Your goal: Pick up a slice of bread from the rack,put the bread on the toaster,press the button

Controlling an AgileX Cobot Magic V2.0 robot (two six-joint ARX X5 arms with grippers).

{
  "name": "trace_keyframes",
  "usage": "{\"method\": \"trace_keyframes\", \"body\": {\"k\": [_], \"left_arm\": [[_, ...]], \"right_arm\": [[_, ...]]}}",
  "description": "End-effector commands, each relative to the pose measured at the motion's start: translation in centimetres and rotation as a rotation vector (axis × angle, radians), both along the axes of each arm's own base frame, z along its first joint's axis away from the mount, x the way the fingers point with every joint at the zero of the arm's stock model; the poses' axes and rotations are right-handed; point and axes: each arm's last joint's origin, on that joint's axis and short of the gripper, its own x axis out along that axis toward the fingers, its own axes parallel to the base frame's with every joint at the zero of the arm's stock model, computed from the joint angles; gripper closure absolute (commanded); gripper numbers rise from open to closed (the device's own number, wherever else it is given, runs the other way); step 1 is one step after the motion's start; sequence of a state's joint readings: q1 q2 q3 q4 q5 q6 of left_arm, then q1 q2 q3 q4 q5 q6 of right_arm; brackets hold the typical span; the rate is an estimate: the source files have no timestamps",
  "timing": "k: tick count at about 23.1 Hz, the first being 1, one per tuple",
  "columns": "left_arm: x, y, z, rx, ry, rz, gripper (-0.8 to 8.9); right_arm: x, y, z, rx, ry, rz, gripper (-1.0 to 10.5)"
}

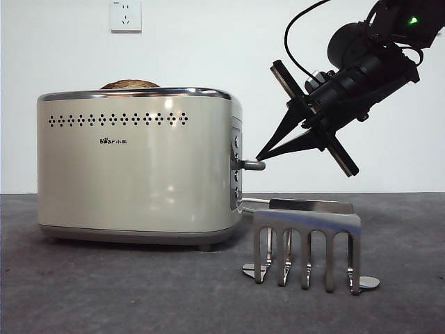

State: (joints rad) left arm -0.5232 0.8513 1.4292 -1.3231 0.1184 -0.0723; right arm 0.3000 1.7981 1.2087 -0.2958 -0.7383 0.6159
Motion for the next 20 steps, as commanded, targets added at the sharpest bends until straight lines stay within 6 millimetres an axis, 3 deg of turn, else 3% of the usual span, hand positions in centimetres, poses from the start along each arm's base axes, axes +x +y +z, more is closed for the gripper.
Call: {"method": "trace_keyframes", "body": {"k": [1, 12, 20], "left_arm": [[0.0, 0.0, -0.1, -0.003, 0.005, 0.003, 8.21], [0.1, 0.0, -0.1, -0.003, 0.005, 0.003, 8.21], [0.1, 0.0, -0.1, -0.003, 0.005, 0.003, 8.21]], "right_arm": [[-0.1, 0.0, -1.7, -0.051, 0.038, -0.002, 9.5], [0.1, 0.0, -2.2, -0.081, 0.038, -0.024, 9.5], [0.6, 0.2, -5.3, -0.1, 0.132, -0.019, 9.5]]}}
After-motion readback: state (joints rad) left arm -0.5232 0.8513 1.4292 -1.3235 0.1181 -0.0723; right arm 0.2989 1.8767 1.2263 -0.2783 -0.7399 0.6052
